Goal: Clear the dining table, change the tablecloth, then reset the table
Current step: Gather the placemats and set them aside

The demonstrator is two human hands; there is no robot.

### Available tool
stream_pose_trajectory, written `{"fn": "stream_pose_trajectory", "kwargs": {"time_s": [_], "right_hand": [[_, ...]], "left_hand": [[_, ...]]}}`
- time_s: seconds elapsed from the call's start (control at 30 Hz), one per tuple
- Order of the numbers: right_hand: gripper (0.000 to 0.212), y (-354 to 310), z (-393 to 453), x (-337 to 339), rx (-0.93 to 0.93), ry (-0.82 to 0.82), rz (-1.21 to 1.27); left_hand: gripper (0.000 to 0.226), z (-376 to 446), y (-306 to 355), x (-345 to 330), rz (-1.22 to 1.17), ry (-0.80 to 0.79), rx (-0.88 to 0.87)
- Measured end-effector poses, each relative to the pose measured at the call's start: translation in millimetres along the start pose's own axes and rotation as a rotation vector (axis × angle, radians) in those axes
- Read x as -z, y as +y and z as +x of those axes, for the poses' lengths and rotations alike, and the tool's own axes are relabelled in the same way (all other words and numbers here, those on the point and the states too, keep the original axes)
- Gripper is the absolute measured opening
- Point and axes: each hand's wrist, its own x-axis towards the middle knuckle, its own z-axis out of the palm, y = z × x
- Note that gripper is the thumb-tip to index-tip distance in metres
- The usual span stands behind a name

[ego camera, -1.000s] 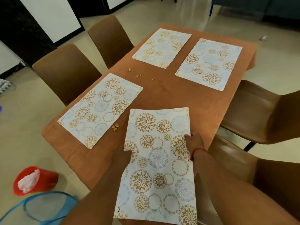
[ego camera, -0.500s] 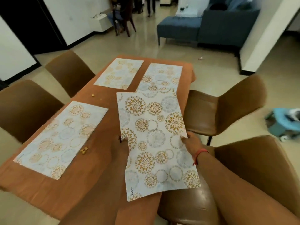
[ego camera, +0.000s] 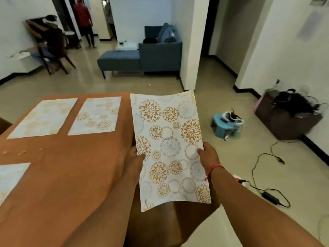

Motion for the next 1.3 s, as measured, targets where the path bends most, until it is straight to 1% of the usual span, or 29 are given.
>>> {"fn": "stream_pose_trajectory", "kwargs": {"time_s": [0.07,0.13,0.23,0.3,0.4,0.5,0.57,0.67,0.8,0.87,0.97,1.03,1.13,1.3], "right_hand": [[0.026,5,16,48,-0.008,0.058,0.046],[0.026,14,35,95,-0.009,0.086,0.071],[0.029,30,69,182,-0.001,0.074,0.107],[0.029,33,82,215,0.011,0.057,0.108],[0.028,51,111,299,-0.034,0.090,0.155],[0.028,63,141,350,-0.087,0.096,0.170],[0.027,67,165,371,-0.094,0.092,0.179],[0.026,73,194,386,-0.090,0.086,0.181],[0.027,76,230,391,-0.104,0.059,0.147],[0.027,71,262,391,-0.100,0.037,0.120],[0.028,62,306,386,-0.103,0.030,0.102],[0.030,55,344,377,-0.108,0.017,0.085],[0.028,39,408,354,-0.106,-0.019,0.062],[0.031,-9,521,304,-0.095,-0.054,0.049]], "left_hand": [[0.033,0,-1,-54,0.019,-0.039,-0.020],[0.034,0,-5,-108,0.078,-0.044,-0.043],[0.032,-5,-5,-208,0.203,0.027,-0.108],[0.032,-6,-3,-242,0.319,0.110,-0.183],[0.032,-1,-3,-326,0.423,0.120,-0.233],[0.033,1,3,-384,0.514,0.114,-0.271],[0.034,3,8,-415,0.537,0.128,-0.291],[0.037,21,3,-445,0.530,0.130,-0.276],[0.041,57,-5,-460,0.529,0.093,-0.221],[0.043,86,-7,-468,0.493,0.082,-0.188],[0.036,124,-7,-478,0.447,0.051,-0.173],[0.031,155,-1,-486,0.391,0.024,-0.180],[0.034,209,11,-491,0.360,-0.008,-0.188],[0.032,319,55,-487,0.319,0.020,-0.155]]}}
